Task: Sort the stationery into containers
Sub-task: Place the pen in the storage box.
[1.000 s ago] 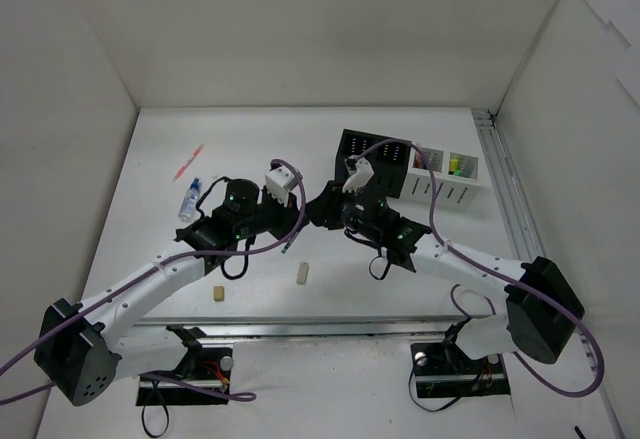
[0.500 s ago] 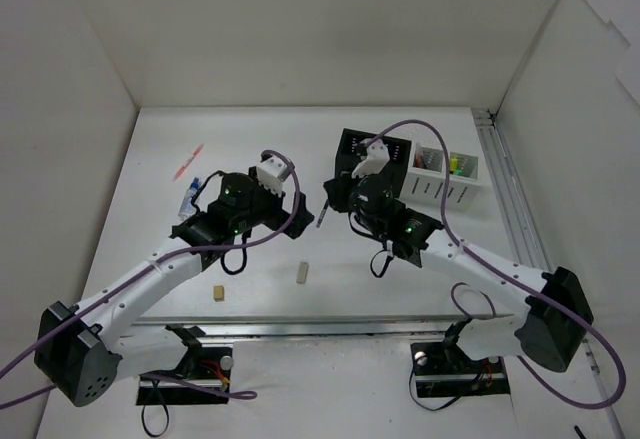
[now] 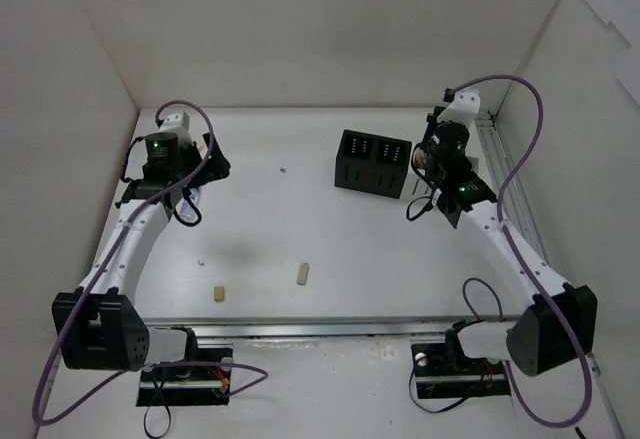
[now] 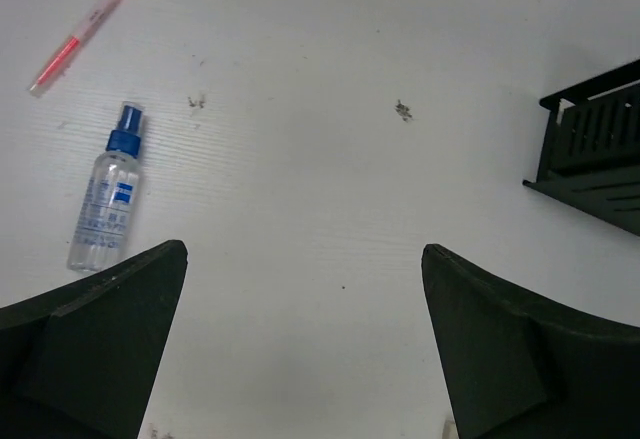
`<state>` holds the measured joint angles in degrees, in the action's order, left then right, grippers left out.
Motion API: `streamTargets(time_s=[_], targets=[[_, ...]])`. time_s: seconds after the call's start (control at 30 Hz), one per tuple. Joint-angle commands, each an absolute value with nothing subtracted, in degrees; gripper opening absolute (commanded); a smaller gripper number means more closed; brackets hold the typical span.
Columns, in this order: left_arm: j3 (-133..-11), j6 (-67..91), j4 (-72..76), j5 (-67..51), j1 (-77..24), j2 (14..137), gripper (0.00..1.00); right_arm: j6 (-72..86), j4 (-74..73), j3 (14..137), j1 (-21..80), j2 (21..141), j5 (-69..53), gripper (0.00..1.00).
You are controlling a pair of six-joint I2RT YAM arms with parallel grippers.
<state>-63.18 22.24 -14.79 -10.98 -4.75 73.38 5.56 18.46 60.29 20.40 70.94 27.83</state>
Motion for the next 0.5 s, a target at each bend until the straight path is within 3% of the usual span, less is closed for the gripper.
streamTargets(time_s=[0.0,0.47], targets=[[-67.5,24.0,-15.04,-13.36,-0.71,76.36,0.99,0.53,25.22,65.12,15.39,77.15,22.95,0.0],[-87.77,0.01,-14.74,-23.82,8.96,94.64,1.0,-0.63,34.98,65.57,6.59,94.47,11.16,0.04]])
